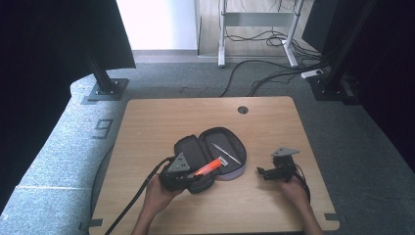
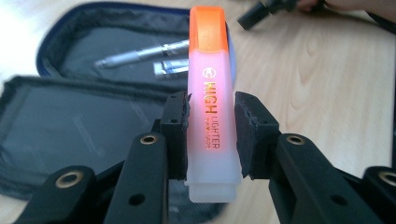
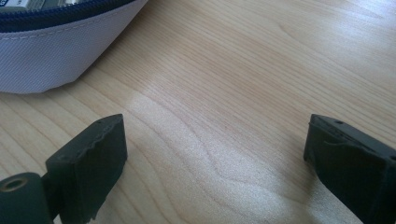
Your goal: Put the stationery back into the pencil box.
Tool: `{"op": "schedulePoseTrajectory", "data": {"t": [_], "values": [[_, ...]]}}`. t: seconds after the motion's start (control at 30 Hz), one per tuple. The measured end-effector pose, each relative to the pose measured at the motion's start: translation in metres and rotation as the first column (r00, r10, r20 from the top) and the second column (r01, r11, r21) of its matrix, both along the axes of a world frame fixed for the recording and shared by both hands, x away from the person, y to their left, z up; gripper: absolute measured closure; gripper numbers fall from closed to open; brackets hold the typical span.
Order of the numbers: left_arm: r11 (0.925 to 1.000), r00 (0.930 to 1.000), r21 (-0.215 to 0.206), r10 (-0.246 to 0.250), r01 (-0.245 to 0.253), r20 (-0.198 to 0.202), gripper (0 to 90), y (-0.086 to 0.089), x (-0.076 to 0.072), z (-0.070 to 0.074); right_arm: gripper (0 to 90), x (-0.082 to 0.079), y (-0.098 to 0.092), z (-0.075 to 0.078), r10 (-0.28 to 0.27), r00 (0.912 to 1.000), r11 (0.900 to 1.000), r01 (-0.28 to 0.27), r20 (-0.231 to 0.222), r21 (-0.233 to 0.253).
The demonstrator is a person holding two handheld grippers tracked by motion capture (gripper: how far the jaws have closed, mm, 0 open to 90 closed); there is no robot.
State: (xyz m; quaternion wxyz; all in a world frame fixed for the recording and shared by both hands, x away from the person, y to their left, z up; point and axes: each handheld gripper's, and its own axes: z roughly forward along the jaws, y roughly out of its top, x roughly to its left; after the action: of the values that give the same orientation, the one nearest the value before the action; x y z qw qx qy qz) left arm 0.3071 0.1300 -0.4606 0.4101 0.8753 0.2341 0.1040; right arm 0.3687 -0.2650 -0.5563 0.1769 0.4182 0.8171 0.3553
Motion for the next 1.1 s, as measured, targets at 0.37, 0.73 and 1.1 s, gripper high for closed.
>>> {"op": "schedulePoseTrajectory", "data": {"t": [0.37,0.73,1.1], "values": [[0.9995,0.9996,0.014,0.029,-0.029,-0.003,66.5,-0.021,0.034,0.006,6.1,0.0,0.0,0.0,0.003,1.0,1.0,-0.003,0.002,0.001],[0.9961,0.9963,0.02,0.086,-0.085,-0.004,66.5,-0.037,0.066,0.003,6.1,0.0,0.0,0.0,0.002,1.0,1.0,-0.002,0.001,0.002],[0.992,0.9927,0.04,0.12,-0.12,-0.007,66.5,-0.059,0.092,-0.01,6.1,0.0,0.0,0.0,0.003,1.0,1.0,-0.003,0.001,0.002]]}}
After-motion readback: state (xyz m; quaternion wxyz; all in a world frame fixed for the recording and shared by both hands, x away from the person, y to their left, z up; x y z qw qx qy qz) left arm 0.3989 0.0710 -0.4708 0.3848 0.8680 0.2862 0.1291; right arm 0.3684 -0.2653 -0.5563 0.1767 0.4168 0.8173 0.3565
